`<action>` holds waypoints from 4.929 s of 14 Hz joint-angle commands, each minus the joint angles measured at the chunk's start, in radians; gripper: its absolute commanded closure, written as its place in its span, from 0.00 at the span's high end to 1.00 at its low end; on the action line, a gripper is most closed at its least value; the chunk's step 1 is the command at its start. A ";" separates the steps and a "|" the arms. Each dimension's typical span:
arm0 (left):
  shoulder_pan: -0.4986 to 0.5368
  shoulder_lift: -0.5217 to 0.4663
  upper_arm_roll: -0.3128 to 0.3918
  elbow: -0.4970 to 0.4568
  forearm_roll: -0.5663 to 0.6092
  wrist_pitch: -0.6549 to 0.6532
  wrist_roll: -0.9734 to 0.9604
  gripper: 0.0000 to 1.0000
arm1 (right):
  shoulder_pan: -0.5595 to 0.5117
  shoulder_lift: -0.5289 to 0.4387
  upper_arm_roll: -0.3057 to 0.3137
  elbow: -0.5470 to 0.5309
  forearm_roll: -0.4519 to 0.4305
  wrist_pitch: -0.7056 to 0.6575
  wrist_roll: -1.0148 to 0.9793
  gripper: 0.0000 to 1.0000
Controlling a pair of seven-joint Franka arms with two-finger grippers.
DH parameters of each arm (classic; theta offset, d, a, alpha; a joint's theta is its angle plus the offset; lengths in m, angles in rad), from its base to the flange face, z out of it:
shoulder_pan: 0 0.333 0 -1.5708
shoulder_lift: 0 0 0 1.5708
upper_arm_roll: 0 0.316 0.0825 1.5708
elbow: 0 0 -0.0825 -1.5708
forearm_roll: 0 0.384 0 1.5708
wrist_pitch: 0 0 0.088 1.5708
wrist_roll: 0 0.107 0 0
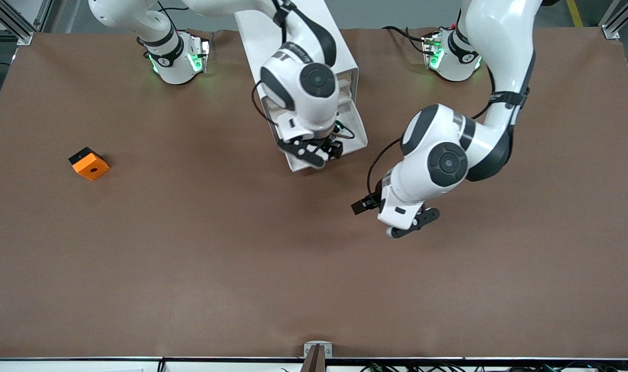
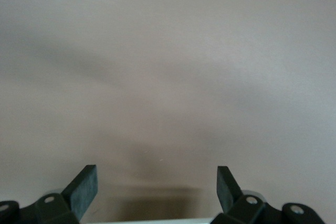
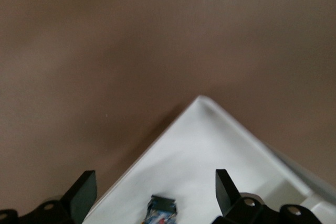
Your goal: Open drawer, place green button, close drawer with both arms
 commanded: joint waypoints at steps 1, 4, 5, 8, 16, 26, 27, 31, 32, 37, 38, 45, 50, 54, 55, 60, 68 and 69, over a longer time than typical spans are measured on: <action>-0.012 -0.002 -0.044 -0.126 0.021 0.191 0.022 1.00 | -0.127 -0.079 0.015 0.008 -0.001 -0.105 -0.281 1.00; -0.078 0.058 -0.045 -0.143 0.016 0.250 0.008 1.00 | -0.285 -0.149 0.015 0.008 -0.001 -0.197 -0.559 1.00; -0.095 0.062 -0.045 -0.151 0.016 0.242 0.004 1.00 | -0.332 -0.171 0.015 0.008 -0.002 -0.219 -0.645 1.00; -0.140 0.065 -0.047 -0.174 0.015 0.151 -0.054 1.00 | -0.472 -0.223 0.014 0.008 -0.025 -0.281 -0.843 1.00; -0.244 0.088 -0.049 -0.175 0.008 -0.052 -0.073 1.00 | -0.764 -0.292 0.014 0.014 -0.093 -0.363 -1.128 1.00; -0.368 0.125 -0.053 -0.175 -0.094 -0.068 -0.140 1.00 | -0.885 -0.289 0.012 0.103 -0.101 -0.490 -1.254 1.00; -0.382 0.125 -0.053 -0.175 -0.096 -0.081 -0.153 1.00 | -0.888 -0.289 0.012 0.106 -0.099 -0.489 -1.254 1.00; -0.393 0.125 -0.082 -0.171 -0.099 -0.091 -0.200 1.00 | -0.900 -0.289 0.014 0.124 -0.096 -0.490 -1.255 1.00; -0.394 0.125 -0.082 -0.169 -0.099 -0.091 -0.202 1.00 | -0.900 -0.289 0.015 0.132 -0.096 -0.490 -1.255 1.00; -0.255 0.107 -0.065 -0.135 -0.055 -0.092 -0.184 1.00 | -0.894 -0.314 0.019 0.132 -0.097 -0.599 -1.252 1.00; -0.208 0.084 -0.068 -0.134 -0.010 -0.092 -0.183 1.00 | -0.896 -0.330 0.019 0.132 -0.094 -0.599 -1.252 1.00; 0.096 -0.106 -0.068 -0.120 0.263 -0.103 -0.197 1.00 | -0.916 -0.435 0.017 0.028 -0.096 -0.587 -1.261 1.00; 0.292 -0.224 -0.073 -0.065 0.259 -0.231 -0.106 1.00 | -0.899 -0.510 0.023 -0.027 -0.088 -0.540 -1.266 1.00; 0.397 -0.247 -0.072 0.056 0.271 -0.494 0.167 1.00 | -0.900 -0.599 0.023 -0.156 -0.087 -0.454 -1.266 1.00; 0.420 -0.258 -0.075 0.058 0.269 -0.515 0.260 1.00 | -0.900 -0.625 0.023 -0.191 -0.087 -0.434 -1.266 1.00; 0.471 -0.364 -0.073 0.046 0.268 -0.560 0.502 1.00 | -0.897 -0.663 0.020 -0.212 -0.088 -0.421 -1.267 1.00; 0.505 -0.637 -0.038 -0.217 0.220 -0.480 0.640 1.00 | -0.891 -0.656 0.020 -0.206 -0.088 -0.403 -1.267 1.00; 0.494 -0.642 -0.035 -0.221 0.219 -0.483 0.640 1.00 | -0.891 -0.656 0.020 -0.205 -0.088 -0.404 -1.267 1.00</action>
